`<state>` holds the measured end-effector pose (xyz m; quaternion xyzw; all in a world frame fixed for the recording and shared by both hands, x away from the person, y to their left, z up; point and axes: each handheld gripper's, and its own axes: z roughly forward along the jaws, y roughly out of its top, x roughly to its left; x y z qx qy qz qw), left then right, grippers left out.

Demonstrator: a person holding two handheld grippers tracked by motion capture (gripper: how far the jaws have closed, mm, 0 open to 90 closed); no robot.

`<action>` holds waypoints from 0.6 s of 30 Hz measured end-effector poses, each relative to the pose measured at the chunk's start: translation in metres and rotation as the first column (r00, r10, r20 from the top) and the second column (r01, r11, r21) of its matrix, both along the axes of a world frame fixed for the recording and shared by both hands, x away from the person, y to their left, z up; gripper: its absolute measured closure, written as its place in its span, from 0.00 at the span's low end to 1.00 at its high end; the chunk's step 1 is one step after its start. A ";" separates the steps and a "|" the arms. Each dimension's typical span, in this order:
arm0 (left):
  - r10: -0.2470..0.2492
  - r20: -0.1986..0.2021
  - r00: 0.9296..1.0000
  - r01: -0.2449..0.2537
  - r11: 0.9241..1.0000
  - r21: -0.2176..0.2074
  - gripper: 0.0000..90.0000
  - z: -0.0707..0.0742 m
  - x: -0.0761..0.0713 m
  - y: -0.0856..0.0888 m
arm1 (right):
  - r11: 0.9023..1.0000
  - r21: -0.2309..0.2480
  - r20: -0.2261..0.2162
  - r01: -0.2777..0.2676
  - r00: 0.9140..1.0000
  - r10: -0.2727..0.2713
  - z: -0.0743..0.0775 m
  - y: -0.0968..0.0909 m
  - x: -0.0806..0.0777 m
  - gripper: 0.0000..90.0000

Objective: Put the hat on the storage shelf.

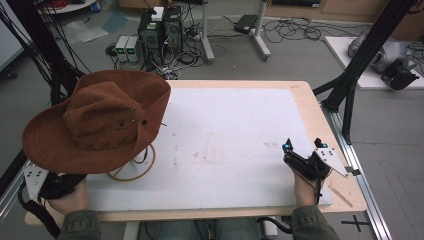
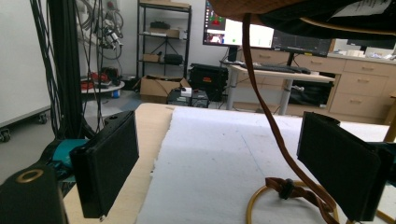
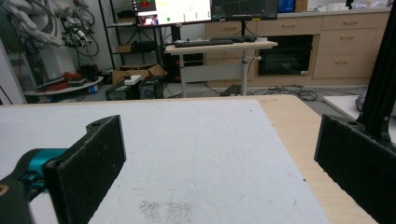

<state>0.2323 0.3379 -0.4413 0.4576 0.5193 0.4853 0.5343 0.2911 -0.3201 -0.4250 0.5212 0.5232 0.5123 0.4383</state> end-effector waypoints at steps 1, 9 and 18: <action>0.000 0.000 1.000 0.000 1.000 0.000 0.14 0.000 0.000 0.000 | 1.000 0.000 0.000 0.000 1.000 0.000 0.000 0.000 0.000 0.02; 0.000 -0.012 1.000 0.000 1.000 -0.003 0.14 -0.001 0.001 0.002 | 1.000 -0.010 0.001 -0.002 1.000 0.002 -0.002 0.000 0.001 0.02; 0.008 -0.011 1.000 -0.008 1.000 -0.010 0.14 -0.002 0.001 0.004 | 1.000 -0.004 -0.007 -0.004 1.000 0.004 -0.003 0.001 0.002 0.02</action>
